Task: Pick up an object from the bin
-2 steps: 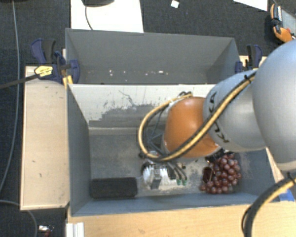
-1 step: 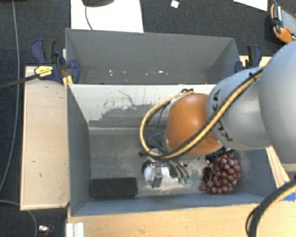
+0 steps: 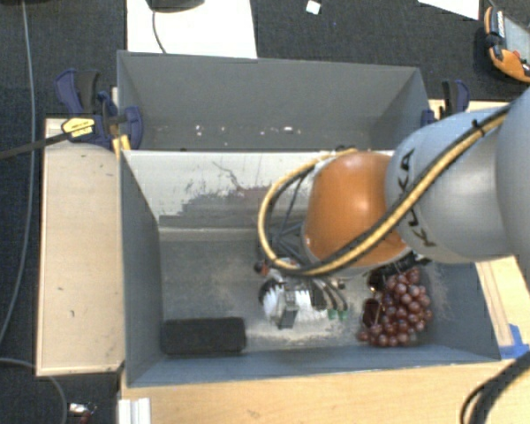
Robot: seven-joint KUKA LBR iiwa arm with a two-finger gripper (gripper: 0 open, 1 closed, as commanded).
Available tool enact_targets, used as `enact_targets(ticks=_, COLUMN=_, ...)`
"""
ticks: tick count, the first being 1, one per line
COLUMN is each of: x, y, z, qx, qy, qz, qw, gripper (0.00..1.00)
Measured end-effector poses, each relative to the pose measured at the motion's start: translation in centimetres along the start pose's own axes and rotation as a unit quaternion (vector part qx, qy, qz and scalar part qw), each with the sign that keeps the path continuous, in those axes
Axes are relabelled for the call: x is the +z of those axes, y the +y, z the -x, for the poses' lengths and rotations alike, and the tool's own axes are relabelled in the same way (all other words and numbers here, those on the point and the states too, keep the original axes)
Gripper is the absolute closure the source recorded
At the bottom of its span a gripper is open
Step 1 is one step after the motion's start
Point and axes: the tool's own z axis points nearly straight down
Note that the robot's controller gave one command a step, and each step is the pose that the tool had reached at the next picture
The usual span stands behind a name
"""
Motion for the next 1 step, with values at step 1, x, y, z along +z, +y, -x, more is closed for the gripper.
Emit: enact_targets(ticks=1, x=-2.80, y=0.03, z=-0.04, qx=0.000, qy=0.0014, qz=0.000, qw=1.0000, gripper=1.00)
